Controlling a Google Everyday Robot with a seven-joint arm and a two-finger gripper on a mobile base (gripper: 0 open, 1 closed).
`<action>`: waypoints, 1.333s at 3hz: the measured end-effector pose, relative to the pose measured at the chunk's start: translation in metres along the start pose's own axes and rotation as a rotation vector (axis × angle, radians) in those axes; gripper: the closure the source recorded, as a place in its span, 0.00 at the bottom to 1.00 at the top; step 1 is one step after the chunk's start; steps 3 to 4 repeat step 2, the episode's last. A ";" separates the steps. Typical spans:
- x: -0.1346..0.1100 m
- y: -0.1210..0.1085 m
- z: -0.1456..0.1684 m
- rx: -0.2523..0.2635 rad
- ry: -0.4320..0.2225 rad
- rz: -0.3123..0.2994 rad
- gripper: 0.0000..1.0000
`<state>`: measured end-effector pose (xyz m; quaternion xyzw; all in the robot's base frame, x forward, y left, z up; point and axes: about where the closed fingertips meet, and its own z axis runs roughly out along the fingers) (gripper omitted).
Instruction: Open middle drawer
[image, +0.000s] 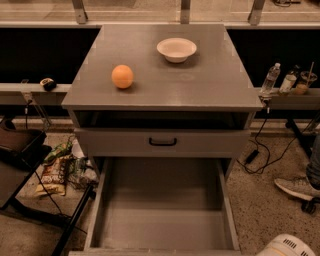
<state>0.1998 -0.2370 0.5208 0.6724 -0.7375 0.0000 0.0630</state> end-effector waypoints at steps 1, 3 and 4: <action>0.013 -0.002 -0.041 0.053 0.034 0.043 0.00; 0.015 -0.003 -0.047 0.067 0.043 0.044 0.00; 0.015 -0.003 -0.047 0.067 0.043 0.044 0.00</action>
Offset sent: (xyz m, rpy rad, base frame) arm 0.0043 -0.0086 0.0370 -0.0380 -0.0469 -0.0313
